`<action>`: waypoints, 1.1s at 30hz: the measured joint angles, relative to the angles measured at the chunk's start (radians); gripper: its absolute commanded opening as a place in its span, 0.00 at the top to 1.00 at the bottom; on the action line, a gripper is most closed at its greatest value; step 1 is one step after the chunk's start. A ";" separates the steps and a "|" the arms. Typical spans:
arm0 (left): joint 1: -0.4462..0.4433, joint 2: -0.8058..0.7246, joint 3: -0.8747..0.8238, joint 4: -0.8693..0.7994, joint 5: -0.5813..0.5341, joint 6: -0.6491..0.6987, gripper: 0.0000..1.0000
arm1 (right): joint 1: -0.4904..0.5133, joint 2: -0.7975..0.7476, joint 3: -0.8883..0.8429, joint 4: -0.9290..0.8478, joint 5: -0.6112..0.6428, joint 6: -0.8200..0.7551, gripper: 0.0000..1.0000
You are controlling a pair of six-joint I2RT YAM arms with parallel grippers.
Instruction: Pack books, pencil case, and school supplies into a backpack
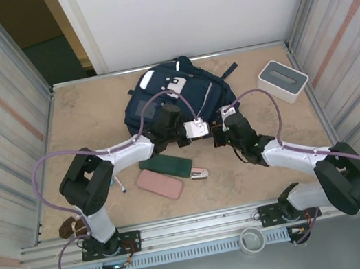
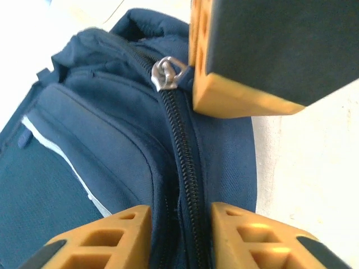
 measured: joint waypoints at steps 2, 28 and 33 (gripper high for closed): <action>0.001 0.002 0.000 -0.001 -0.001 -0.001 0.97 | -0.002 -0.004 0.000 0.000 0.000 0.000 1.00; 0.161 -0.119 -0.146 0.012 0.109 -0.083 0.55 | -0.064 0.029 0.037 -0.067 -0.069 0.025 1.00; 0.107 -0.118 -0.119 -0.017 0.105 -0.094 0.50 | -0.039 0.035 0.076 -0.084 -0.056 0.046 1.00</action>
